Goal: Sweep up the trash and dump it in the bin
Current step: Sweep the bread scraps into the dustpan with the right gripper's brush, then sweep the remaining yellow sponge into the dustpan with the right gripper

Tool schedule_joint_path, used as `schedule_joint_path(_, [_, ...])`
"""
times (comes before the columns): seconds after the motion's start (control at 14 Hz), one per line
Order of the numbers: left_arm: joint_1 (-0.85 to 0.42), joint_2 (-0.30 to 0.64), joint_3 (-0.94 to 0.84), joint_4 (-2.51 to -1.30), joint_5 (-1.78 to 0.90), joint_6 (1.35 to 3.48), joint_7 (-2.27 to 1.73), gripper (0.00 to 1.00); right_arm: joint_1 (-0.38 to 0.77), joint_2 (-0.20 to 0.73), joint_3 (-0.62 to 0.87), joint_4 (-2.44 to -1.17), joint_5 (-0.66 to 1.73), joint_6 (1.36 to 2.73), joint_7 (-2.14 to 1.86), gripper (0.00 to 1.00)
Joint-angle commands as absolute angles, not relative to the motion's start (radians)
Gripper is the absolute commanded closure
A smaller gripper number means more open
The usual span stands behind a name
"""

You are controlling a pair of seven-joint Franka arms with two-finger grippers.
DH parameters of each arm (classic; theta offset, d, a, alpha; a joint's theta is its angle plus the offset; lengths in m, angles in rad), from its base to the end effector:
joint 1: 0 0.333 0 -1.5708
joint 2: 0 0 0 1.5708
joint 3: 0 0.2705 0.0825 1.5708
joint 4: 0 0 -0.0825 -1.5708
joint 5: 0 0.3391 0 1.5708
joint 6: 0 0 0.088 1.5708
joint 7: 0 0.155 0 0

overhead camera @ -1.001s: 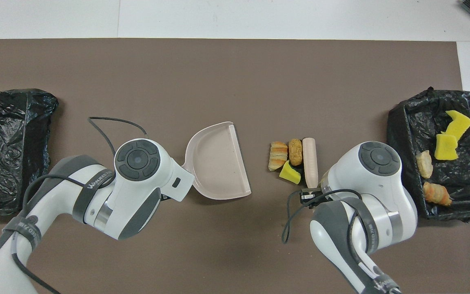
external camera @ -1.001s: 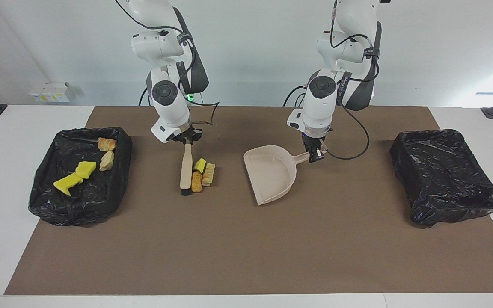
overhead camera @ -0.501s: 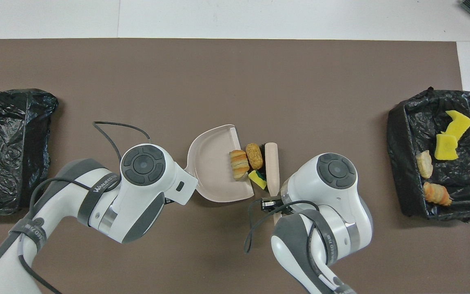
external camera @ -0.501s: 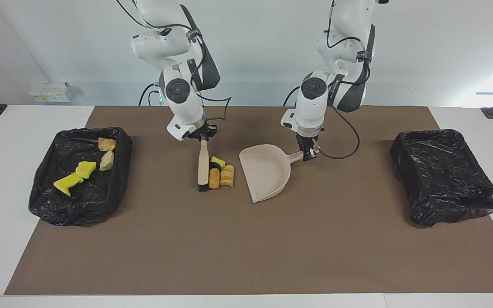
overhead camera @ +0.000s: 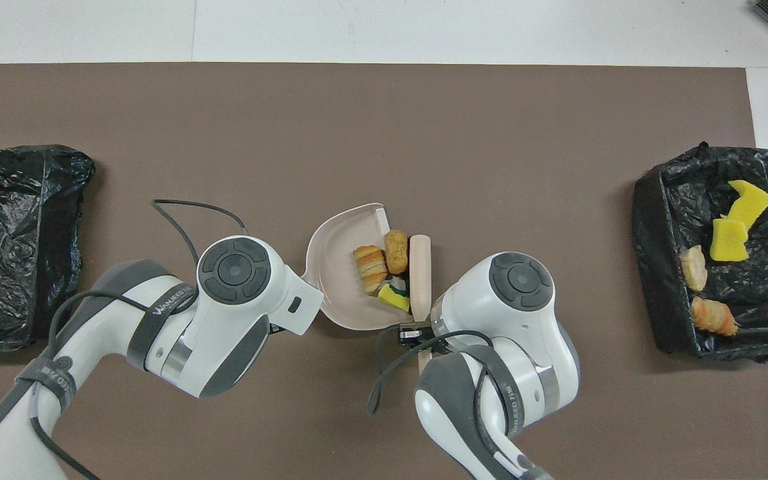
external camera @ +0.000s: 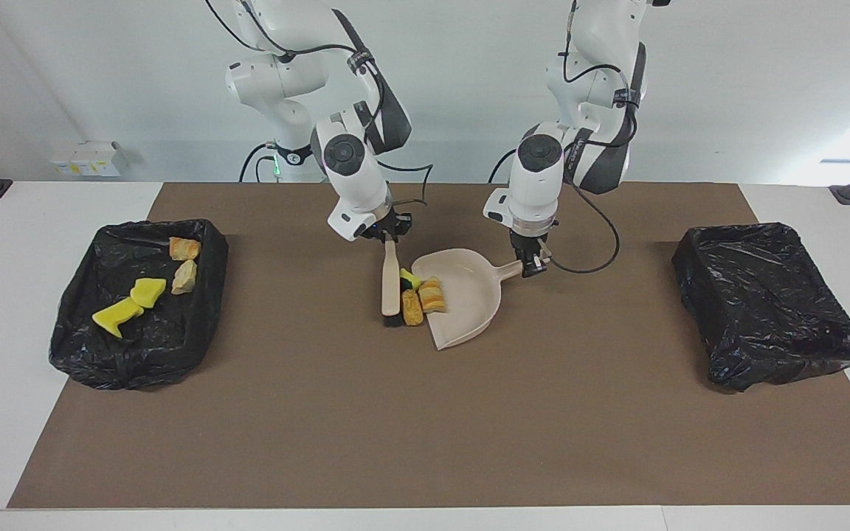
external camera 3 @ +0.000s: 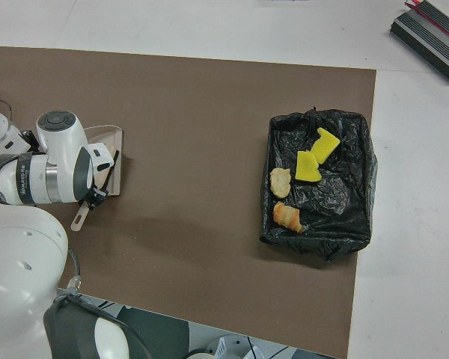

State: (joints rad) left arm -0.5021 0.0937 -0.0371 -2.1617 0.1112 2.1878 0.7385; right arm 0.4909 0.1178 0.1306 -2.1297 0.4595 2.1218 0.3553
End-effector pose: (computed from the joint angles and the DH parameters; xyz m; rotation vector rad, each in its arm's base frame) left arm 0.4333 -0.2496 0.2838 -2.3948 1.9073 0.1156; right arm 0.3868 0.3243 0.2871 -2.8254 0.0032 0.4192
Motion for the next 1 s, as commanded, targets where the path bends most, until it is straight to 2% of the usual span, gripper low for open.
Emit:
schedule_joint_path(0.0, [-0.515,0.078,-0.028,-2.198,0.126,2.221,0.707,1.00,0.468,0.095,0.115,-2.103,0.462,2.012,0.354,1.00])
schedule_joint_path(0.29, [-0.506,0.075,-0.026,-2.186,0.126,2.210,0.672,1.00,0.385,-0.006,0.115,-2.102,0.338,1.858,0.365,1.00])
schedule_joint_path(0.5, [-0.476,0.063,-0.026,-2.184,0.097,2.212,0.672,1.00,0.380,-0.077,0.120,-2.100,0.266,1.744,0.373,1.00])
schedule_joint_path(0.93, [-0.446,0.044,-0.025,-2.180,0.069,2.207,0.676,1.00,0.415,-0.124,0.129,-2.147,0.239,1.756,0.411,1.00])
